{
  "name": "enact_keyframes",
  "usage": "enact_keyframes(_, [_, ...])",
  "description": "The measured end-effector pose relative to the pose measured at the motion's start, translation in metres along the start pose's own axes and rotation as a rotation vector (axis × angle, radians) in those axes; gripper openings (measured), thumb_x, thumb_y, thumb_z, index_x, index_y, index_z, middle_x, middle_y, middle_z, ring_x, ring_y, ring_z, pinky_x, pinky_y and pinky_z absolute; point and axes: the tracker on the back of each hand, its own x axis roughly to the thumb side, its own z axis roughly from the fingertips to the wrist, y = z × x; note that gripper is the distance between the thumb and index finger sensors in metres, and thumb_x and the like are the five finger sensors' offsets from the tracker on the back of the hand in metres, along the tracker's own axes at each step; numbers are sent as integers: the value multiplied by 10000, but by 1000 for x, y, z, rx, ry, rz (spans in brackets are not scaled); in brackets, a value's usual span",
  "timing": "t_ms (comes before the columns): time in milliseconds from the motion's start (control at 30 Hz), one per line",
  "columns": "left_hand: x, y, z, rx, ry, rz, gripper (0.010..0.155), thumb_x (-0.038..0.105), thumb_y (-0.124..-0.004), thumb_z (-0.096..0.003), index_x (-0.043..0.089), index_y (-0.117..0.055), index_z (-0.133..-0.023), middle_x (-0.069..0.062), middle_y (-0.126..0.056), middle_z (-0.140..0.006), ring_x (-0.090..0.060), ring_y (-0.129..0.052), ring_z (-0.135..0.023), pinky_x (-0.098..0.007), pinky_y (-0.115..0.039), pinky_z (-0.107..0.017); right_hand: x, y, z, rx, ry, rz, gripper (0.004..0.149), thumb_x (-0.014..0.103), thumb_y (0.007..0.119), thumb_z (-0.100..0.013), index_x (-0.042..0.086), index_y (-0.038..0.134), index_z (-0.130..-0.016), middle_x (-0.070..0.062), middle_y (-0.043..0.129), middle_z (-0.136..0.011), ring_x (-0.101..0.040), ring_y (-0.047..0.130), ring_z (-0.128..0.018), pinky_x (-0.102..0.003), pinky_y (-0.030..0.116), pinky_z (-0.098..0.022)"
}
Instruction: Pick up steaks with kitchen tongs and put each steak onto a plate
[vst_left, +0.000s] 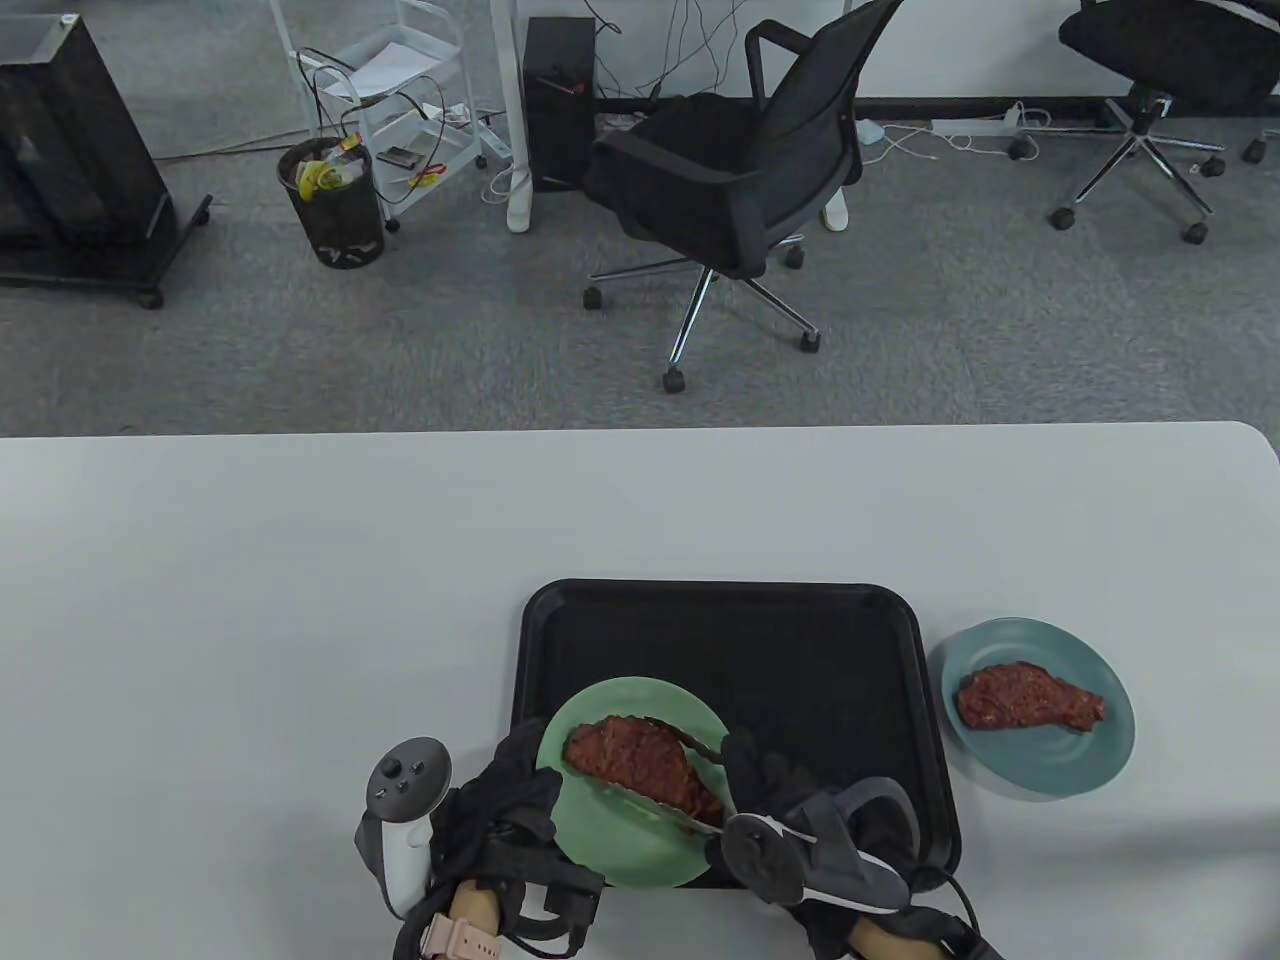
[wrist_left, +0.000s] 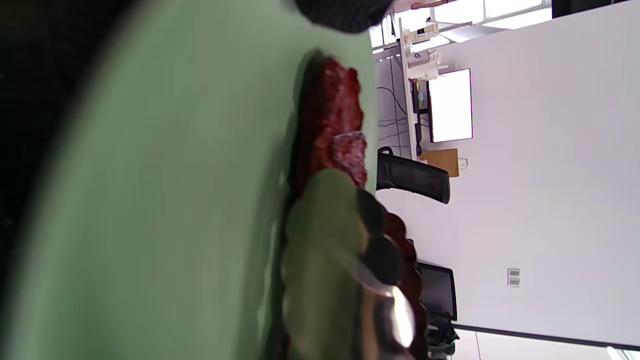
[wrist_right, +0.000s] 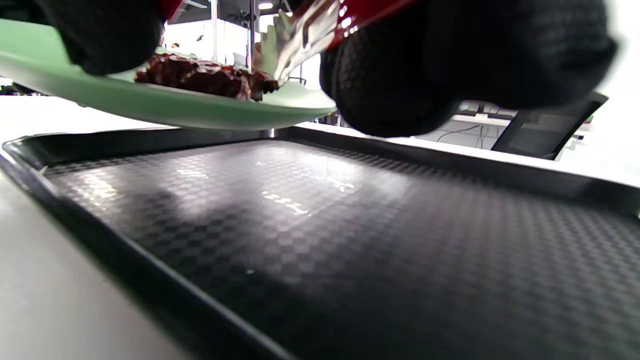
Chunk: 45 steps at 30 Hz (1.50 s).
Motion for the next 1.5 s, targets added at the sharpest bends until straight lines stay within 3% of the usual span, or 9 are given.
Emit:
enact_keyframes(400, [-2,-2,-5,-36,-10,-4,621,150,-696,-416,89,-573,-1022,-211,-732,-877,-428,-944,-525,-383,-935,-239,-6,4,2,19,5,-68,953,598,746,-360,-2,435,-1031,-288,741,-872,-381,905,-471,-491,820,-309])
enact_keyframes(567, [-3,5,-5,-16,-18,79,618,149,-694,-416,86,-579,-1020,-210,-740,-871,-420,-951,-514,-374,-937,-230,-20,-6,8,-108,41,-162,972,623,723,-363,-1,410,-1039,-297,717,-894,-394,896,-495,-500,815,-325])
enact_keyframes(700, [-3,23,-4,79,-23,183,619,146,-693,-417,89,-573,-1022,-210,-732,-875,-426,-943,-519,-382,-930,-234,-32,-10,14,-210,103,-184,968,619,726,-364,-6,417,-1036,-299,723,-887,-396,898,-489,-502,816,-318])
enact_keyframes(967, [-19,88,3,393,-5,234,619,151,-690,-421,106,-567,-1026,-198,-723,-888,-426,-934,-534,-388,-922,-247,-54,3,10,-168,197,-150,962,619,727,-362,0,427,-1034,-296,730,-883,-395,902,-488,-501,819,-315])
enact_keyframes(1133, [-43,125,-1,519,67,288,620,154,-687,-424,115,-562,-1029,-190,-720,-896,-423,-931,-544,-388,-920,-256,-63,8,8,-146,234,-148,960,620,726,-362,1,431,-1033,-296,732,-881,-396,903,-486,-501,819,-314])
enact_keyframes(1267, [-59,138,-4,601,131,296,622,155,-686,-425,113,-555,-1031,-193,-713,-901,-427,-927,-550,-389,-921,-260,-66,11,6,-136,250,-143,960,620,726,-361,1,432,-1033,-294,734,-880,-395,903,-488,-501,819,-314])
enact_keyframes(1500, [-69,137,-8,633,204,215,622,155,-688,-423,115,-561,-1031,-187,-723,-904,-414,-938,-551,-381,-927,-263,-68,15,5,-113,261,-128,958,620,726,-361,2,434,-1033,-295,736,-879,-395,903,-488,-501,819,-314])
